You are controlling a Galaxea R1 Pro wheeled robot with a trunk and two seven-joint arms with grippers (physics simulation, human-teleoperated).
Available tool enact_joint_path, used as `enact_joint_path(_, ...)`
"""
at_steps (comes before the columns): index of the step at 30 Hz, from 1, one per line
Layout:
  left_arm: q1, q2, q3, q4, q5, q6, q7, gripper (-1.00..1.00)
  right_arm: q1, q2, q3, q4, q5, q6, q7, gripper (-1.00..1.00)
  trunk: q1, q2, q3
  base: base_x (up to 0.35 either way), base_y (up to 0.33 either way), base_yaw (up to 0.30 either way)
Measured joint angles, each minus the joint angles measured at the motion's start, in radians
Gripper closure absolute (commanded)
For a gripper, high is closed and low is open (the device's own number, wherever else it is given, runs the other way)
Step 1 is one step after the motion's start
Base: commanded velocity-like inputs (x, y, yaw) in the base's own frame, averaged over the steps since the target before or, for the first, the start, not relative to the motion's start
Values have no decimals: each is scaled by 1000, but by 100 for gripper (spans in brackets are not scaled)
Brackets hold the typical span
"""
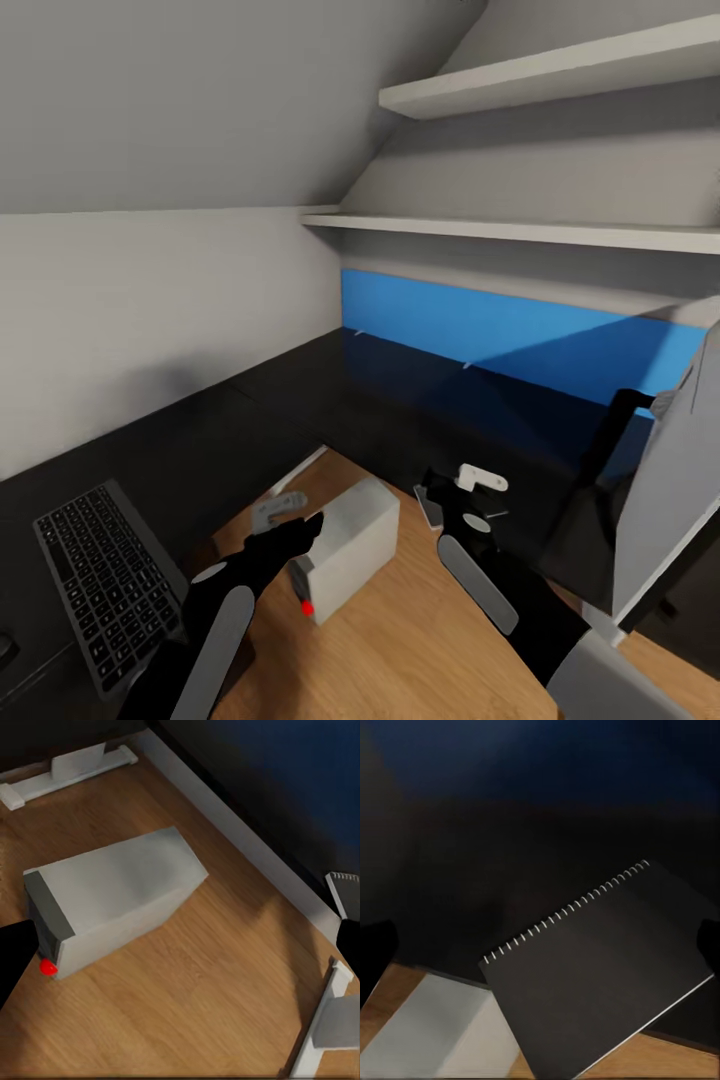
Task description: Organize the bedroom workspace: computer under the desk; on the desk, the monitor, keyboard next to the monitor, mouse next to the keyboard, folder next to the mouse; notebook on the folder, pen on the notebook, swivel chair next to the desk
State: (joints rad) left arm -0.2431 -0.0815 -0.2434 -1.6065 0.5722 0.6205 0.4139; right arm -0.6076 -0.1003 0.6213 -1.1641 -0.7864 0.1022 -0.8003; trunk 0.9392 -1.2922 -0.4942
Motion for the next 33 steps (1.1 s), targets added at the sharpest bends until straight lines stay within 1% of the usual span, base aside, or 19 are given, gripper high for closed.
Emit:
enact_joint_path(3,0,0,-7,0,-2,-1,0,-100,0,0,5,0,1,-1,0,-100,0,0,0,-54,0,0)
enact_joint_path(5,0,0,-31,0,-4,-2,1,-100,0,0,9,0,1,-1,0,-100,0,0,0,-22,0,0)
enact_joint_path(6,0,0,-56,-2,-5,-3,3,-100,0,1,16,-1,1,-2,0,-100,0,0,0,-12,0,0)
enact_joint_path(8,0,0,-68,-3,-6,-4,4,-100,0,4,26,-2,1,-3,0,-100,0,0,0,-9,0,0)
enact_joint_path(10,0,0,-75,-3,-7,-6,5,-100,0,14,35,-2,0,-4,0,-100,4,-7,-3,-5,0,0)
enact_joint_path(11,0,0,-78,-4,-7,-7,6,-100,0,26,40,-2,-1,-5,0,-100,7,-14,-6,-3,0,0)
enact_joint_path(15,0,0,-80,-5,-7,-8,9,-100,0,49,45,-1,-3,-11,0,-100,23,-42,-19,-2,0,0)
enact_joint_path(16,0,1,-79,-8,-8,-10,10,-100,1,60,47,-1,-9,-28,0,-100,27,-49,-22,0,0,0)
enact_joint_path(17,0,1,-79,-8,-8,-10,10,-100,2,62,47,-1,-14,-35,2,-100,30,-56,-25,0,0,0)
enact_joint_path(18,0,1,-78,-8,-9,-10,10,-100,6,63,47,0,-37,-52,15,-100,34,-63,-28,0,0,0)
enact_joint_path(20,0,0,-78,-9,-9,-10,12,-100,15,63,46,0,-103,-82,64,-100,42,-77,-34,0,0,0)
enact_joint_path(21,0,1,-77,-9,-9,-10,13,-100,18,61,46,0,-136,-90,94,-100,46,-84,-38,0,0,0)
enact_joint_path(22,0,1,-77,-9,-9,-10,14,-100,22,54,45,1,-182,-96,142,-100,50,-91,-41,0,0,0)
enact_joint_path(25,0,1,-76,-9,-9,-10,15,-100,27,45,45,4,-223,-100,180,-100,61,-112,-50,0,0,0)
enact_joint_path(27,0,1,-74,-8,-9,-10,15,-100,29,36,44,15,-263,-102,212,-100,69,-126,-56,0,0,0)
enact_joint_path(28,0,1,-36,-4,-11,-9,16,-100,33,20,31,55,-376,-103,292,-100,73,-133,-60,0,0,0)
enact_joint_path(31,0,0,-22,-3,-9,-9,15,-100,33,10,24,66,-419,-103,317,-100,84,-154,-69,0,0,0)
enact_joint_path(32,0,-1,-16,-3,-9,-9,15,-100,33,4,16,70,-453,-103,328,-100,88,-161,-72,0,0,0)
enact_joint_path(33,0,-1,-14,-3,-9,-9,15,-100,33,3,10,71,-463,-103,331,-100,92,-168,-75,0,0,0)
